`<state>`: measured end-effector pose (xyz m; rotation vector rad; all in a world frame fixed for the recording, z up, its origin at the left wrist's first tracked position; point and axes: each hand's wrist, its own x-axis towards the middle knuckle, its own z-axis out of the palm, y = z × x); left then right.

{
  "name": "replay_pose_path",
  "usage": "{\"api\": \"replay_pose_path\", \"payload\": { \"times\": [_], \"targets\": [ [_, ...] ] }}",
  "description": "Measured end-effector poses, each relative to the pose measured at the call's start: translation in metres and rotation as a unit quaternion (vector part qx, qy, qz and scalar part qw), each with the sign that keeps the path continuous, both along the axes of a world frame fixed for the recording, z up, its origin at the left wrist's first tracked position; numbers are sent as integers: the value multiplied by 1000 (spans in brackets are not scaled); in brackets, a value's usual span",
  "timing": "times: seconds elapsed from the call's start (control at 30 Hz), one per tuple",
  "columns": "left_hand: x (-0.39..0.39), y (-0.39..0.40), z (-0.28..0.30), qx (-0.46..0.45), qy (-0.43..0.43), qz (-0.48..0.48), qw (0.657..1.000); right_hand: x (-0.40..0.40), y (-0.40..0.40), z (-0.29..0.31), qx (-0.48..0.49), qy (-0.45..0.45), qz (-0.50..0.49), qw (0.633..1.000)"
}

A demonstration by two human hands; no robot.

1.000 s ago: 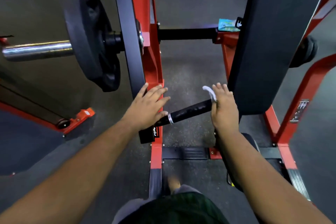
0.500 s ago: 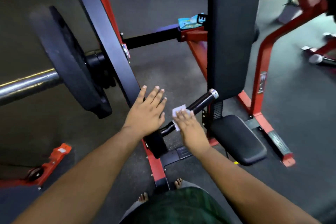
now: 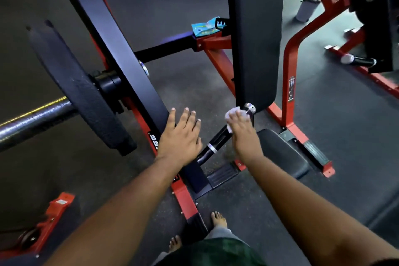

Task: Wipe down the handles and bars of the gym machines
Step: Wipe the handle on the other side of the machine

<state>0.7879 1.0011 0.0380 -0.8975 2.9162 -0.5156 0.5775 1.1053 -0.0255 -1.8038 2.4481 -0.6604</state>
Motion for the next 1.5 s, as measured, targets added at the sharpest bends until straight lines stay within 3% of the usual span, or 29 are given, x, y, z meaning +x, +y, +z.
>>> {"api": "replay_pose_path", "payload": {
  "times": [0.17,0.3,0.43,0.57,0.73,0.87,1.0,1.13,1.3,1.37,1.5],
  "targets": [
    [-1,-1,0,1,-6,2,1000,42,28,-32,1,-75,82,994],
    [-2,1,1,-1,-17,6,1000,40,42,-12,0,-79,178,981],
    [-3,1,3,0,-26,11,1000,-2,10,14,-36,-73,38,996],
    [-1,3,5,4,-30,15,999,6,-6,5,35,-10,34,999],
    [-1,1,6,7,-28,14,999,50,36,-35,-2,-61,146,987],
    [-2,2,6,6,-32,16,999,50,72,-25,-6,-118,177,977],
    [-2,0,8,2,-31,20,999,25,26,5,-30,-74,148,986],
    [0,3,7,1,-34,18,999,24,-2,-15,65,45,220,972],
    [-1,3,8,-1,-42,20,999,26,54,-31,34,-44,264,963],
    [-2,3,7,-3,-42,21,999,27,72,-19,11,-104,225,969],
    [-2,4,8,-3,-46,26,999,-8,38,10,-111,-147,-16,983]
  ]
}}
